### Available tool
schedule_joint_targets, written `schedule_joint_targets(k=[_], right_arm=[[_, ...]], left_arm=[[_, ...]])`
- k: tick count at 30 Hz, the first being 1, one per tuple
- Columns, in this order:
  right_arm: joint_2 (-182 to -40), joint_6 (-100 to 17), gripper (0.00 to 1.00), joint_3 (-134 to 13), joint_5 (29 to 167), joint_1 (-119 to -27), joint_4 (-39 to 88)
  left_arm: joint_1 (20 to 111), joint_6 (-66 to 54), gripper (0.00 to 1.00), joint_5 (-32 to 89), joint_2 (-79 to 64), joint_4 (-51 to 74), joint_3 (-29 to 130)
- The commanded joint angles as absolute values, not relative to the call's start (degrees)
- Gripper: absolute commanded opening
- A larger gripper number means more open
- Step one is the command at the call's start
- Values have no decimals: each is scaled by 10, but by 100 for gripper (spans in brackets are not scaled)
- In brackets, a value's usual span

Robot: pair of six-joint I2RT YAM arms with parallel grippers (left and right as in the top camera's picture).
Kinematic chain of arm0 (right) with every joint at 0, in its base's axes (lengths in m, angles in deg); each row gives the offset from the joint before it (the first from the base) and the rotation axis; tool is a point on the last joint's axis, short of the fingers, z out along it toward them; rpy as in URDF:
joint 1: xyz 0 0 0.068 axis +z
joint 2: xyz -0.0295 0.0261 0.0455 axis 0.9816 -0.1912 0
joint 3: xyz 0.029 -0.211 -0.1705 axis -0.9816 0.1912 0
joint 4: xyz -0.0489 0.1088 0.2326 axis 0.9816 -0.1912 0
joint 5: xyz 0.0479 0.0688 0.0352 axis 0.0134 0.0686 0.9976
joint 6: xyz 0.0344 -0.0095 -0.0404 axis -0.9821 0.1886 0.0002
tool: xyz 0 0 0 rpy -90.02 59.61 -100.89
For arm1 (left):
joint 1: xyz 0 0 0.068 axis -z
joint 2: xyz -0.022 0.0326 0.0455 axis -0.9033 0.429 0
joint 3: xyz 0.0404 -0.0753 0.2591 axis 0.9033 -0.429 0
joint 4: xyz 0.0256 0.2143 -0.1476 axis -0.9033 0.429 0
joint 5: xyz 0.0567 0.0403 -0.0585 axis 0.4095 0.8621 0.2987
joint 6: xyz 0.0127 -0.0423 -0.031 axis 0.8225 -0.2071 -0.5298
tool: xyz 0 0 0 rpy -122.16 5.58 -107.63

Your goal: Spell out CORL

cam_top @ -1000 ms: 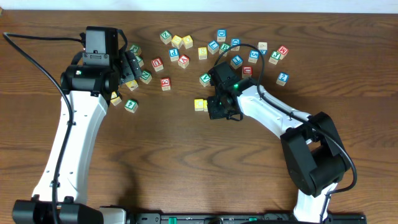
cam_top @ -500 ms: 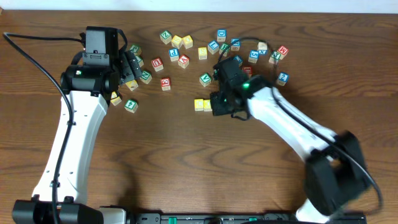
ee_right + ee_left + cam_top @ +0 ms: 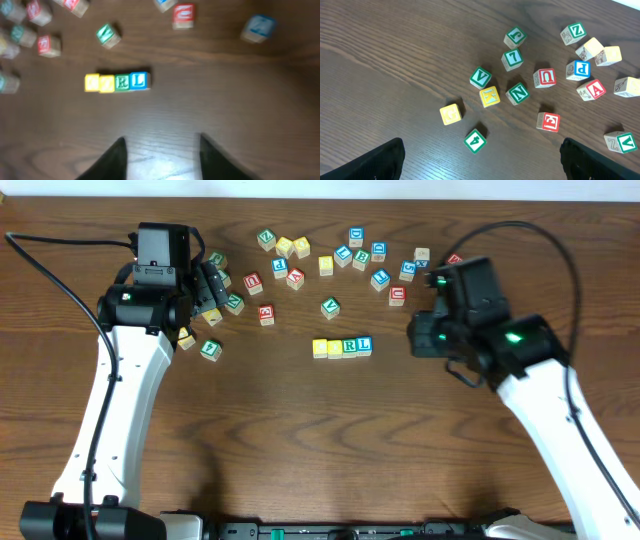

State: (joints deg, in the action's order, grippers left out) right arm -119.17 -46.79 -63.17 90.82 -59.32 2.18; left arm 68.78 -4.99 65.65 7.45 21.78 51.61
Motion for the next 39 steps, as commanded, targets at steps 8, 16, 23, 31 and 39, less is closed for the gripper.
schedule_joint_targets(k=[8,16,23,31,39], right_arm=[[-1081,-464,99,-641,867,-628,-24],[-1066,-464,99,-641,837,-628,-90],[-1066,-464,99,-641,814,-628,-105],[-1066,-464,99,-641,793,-628,-102],[-1065,-407,99,-640,788,-632,-54]], left_arm=[[686,-44,98,660,72,219,519],[686,-44,98,660,72,219,519],[686,-44,98,660,72,219,519],[686,-44,98,660,72,219,519],[686,-44,98,660,72,219,519]])
